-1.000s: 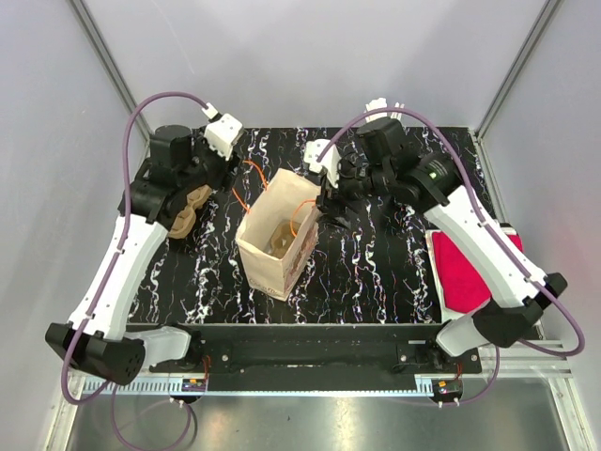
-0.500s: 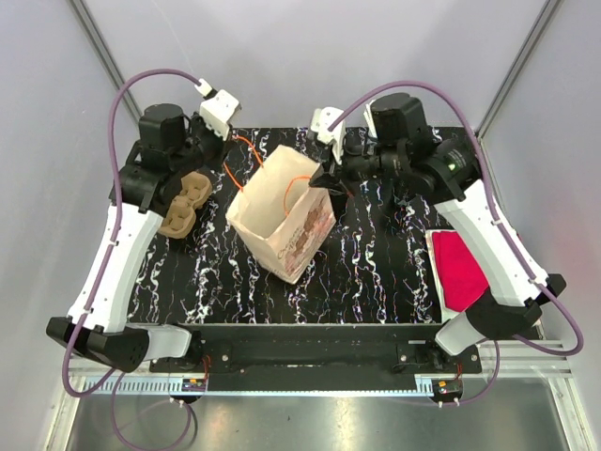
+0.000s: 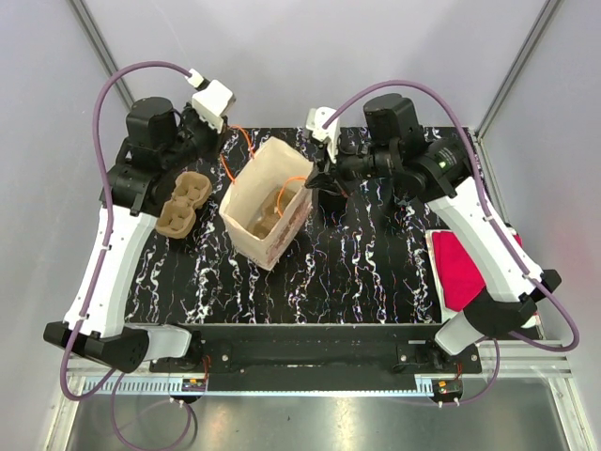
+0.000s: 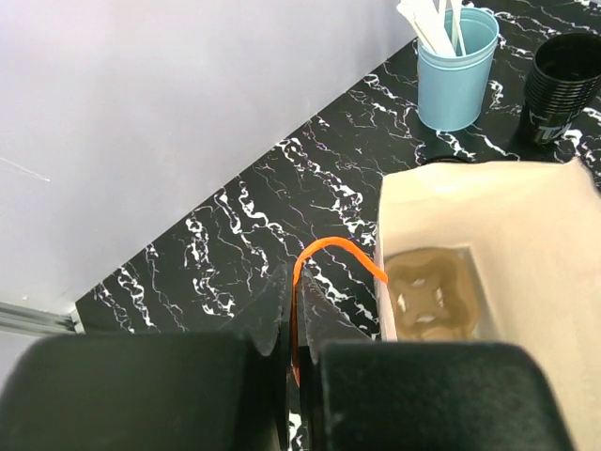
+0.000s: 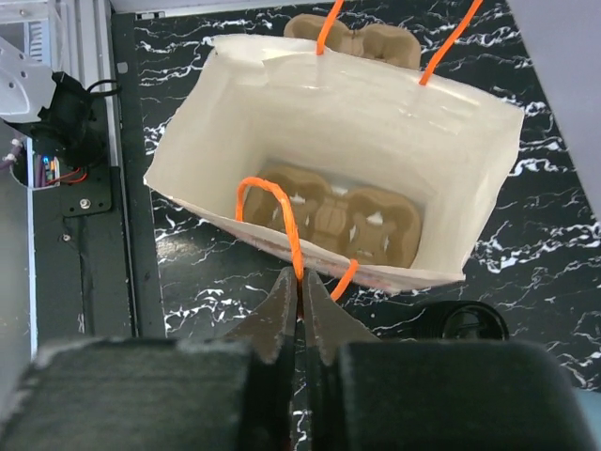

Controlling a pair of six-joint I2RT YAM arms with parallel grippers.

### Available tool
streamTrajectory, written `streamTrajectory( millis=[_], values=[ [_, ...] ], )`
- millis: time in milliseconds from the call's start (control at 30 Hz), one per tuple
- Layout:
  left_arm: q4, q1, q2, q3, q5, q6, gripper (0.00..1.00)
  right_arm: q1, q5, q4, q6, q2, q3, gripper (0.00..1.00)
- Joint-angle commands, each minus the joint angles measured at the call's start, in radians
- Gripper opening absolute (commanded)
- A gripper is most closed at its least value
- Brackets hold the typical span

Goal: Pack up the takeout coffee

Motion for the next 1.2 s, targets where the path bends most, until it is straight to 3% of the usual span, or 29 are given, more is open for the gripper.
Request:
streamTrajectory(
  millis=[0,33,67,100,167,200,333,600,800,933,1167],
  values=[
    [0.059,0.001,-0.011,-0.042,-0.003,0.029,0.13,0.002,-0.028,0.059,0.013,0.001,-0.055,0.12],
    [0.065,-0.001,-0.011,-0.061,-0.006,0.031,0.21,0.005,-0.024,0.062,0.008,-0.001,-0.075,0.25],
    [0.074,0.001,-0.011,-0.095,-0.008,0.034,0.46,0.012,-0.006,0.069,-0.006,-0.004,-0.115,0.39],
    [0.076,0.001,-0.012,-0.111,-0.009,0.037,0.52,0.013,0.004,0.074,-0.009,-0.011,-0.132,0.6],
    [0.091,-0.001,-0.018,-0.132,-0.016,0.039,0.58,0.013,0.019,0.08,-0.01,-0.022,-0.149,0.69],
    [0.094,0.001,-0.017,-0.132,-0.023,0.039,0.67,0.013,0.019,0.082,-0.009,-0.028,-0.146,0.77],
    [0.106,-0.001,-0.024,-0.1,-0.028,0.028,0.98,0.013,0.028,0.048,-0.004,-0.03,-0.054,0.88],
    [0.109,-0.001,-0.09,-0.033,-0.013,0.023,0.99,0.012,0.185,-0.004,-0.02,-0.067,0.069,0.94],
    [0.093,0.001,-0.176,-0.042,-0.084,0.042,0.99,0.001,0.585,0.184,-0.007,-0.157,-0.11,1.0],
    [0.051,0.001,-0.241,-0.155,-0.144,0.072,0.99,-0.092,0.729,0.29,0.022,-0.185,-0.259,1.0],
    [0.076,0.006,-0.371,-0.397,-0.186,0.1,0.99,-0.421,0.711,0.287,0.158,-0.046,-0.218,0.98]
  ],
)
